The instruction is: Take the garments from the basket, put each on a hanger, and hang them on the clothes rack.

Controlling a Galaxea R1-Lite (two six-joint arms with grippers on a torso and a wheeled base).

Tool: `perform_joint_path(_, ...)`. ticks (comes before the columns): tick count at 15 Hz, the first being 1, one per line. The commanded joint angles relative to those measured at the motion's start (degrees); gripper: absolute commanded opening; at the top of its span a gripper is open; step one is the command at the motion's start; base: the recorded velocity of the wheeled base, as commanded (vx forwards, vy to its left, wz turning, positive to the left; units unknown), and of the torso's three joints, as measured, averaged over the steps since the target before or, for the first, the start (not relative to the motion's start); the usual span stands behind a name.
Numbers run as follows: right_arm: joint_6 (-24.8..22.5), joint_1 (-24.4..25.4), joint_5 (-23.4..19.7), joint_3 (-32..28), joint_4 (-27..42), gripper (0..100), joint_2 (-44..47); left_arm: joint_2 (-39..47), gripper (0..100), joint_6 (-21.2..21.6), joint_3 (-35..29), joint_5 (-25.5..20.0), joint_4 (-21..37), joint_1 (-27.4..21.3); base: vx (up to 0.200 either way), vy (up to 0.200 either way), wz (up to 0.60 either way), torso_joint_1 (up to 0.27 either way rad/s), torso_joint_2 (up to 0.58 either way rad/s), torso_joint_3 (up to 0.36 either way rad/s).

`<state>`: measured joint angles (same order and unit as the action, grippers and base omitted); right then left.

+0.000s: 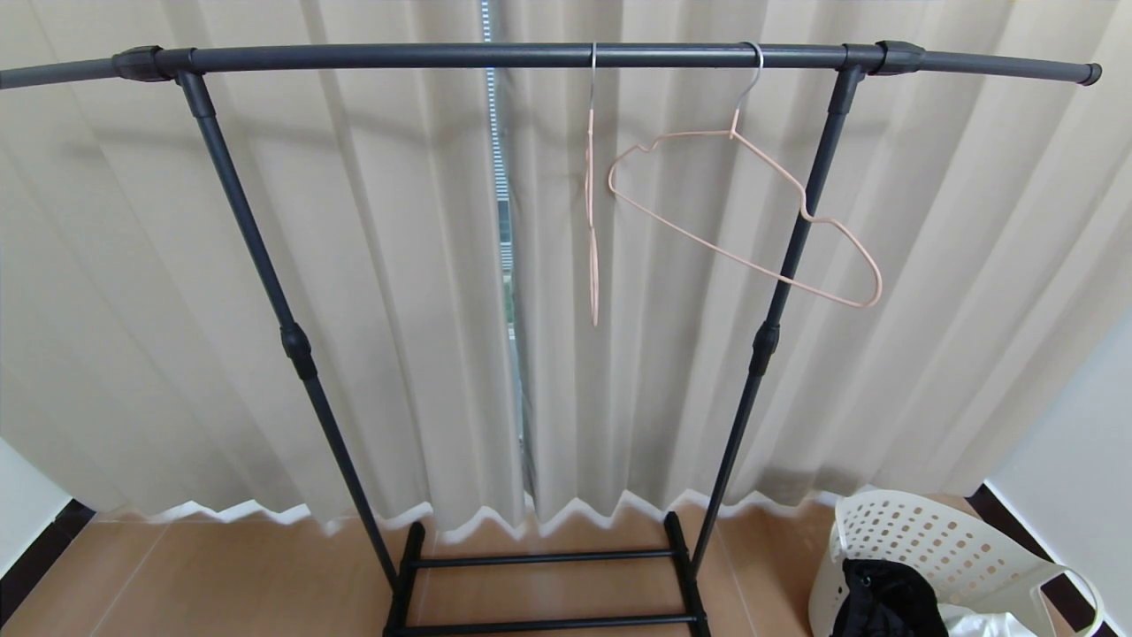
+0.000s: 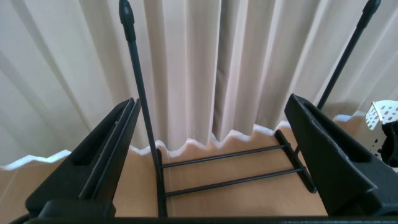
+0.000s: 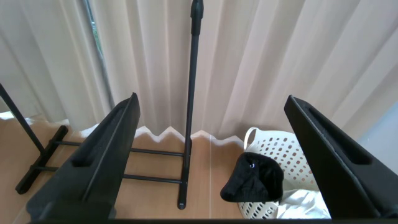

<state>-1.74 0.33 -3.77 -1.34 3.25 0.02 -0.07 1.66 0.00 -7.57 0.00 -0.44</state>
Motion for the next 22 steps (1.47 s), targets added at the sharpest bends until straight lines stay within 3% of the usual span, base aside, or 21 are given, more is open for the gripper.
perform_joint_path(1, -0.01, 0.02, -0.01, 0.02, 0.00, 100, -0.02, 0.07, 100, 0.01, 0.00, 0.01, 0.00, 0.00, 0.000, 0.000, 0.00, 0.000, 0.00, 0.000)
perform_joint_path(22, -0.01, 0.02, -0.01, -0.07, 0.00, 100, -0.02, 0.07, 100, 0.01, 0.00, 0.01, 0.00, 0.00, 0.000, 0.000, 0.00, 0.000, 0.00, 0.000)
